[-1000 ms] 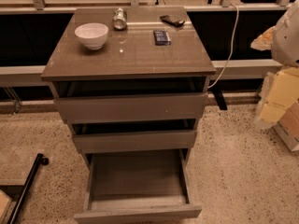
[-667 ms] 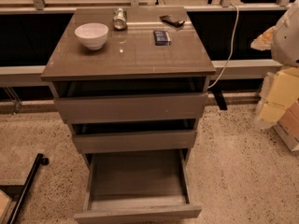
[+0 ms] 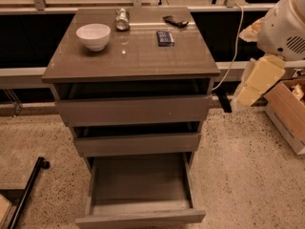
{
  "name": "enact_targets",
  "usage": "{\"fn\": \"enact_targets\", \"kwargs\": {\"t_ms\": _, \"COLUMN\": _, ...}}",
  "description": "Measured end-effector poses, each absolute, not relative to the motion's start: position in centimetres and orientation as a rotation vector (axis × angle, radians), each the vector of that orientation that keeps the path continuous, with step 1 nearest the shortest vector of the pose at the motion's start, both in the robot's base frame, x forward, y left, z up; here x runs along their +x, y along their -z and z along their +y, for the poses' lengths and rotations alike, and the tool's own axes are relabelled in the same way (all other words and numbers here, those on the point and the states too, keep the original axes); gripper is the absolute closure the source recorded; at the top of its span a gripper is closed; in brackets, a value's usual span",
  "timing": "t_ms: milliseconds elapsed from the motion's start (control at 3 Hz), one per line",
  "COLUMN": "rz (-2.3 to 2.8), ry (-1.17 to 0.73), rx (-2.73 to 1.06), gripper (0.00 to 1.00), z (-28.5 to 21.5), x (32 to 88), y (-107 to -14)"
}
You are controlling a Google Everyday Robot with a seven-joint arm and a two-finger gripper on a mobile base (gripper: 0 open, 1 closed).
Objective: Place rxbar blueberry into bottom drawer
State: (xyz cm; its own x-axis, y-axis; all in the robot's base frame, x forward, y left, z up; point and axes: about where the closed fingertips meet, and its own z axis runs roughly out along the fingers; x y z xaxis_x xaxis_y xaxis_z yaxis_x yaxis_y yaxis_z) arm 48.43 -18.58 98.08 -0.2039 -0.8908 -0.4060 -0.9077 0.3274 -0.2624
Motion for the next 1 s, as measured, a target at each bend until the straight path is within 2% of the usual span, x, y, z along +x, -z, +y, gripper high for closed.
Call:
{"fn": "enact_targets", "kwargs": {"t_ms": 333, "rz": 2.113, "ry": -0.047, "rx": -1.578, "gripper": 0.0, "z": -18.6, "x": 48.4, "y": -98.1}}
{"fn": "enact_targets", "kwargs": {"t_ms": 667, "rz": 2.114, "ry": -0.14, "rx": -1.464, "gripper": 0.0, "z": -17.8, "x": 50.0, "y": -96.8}}
{"fn": "enact_targets", "kwargs": {"t_ms": 1000, "rz": 2.062, "ry": -0.274, "rx": -1.342, "gripper": 0.0, "z": -15.6, "x": 54.0, "y": -95.3}}
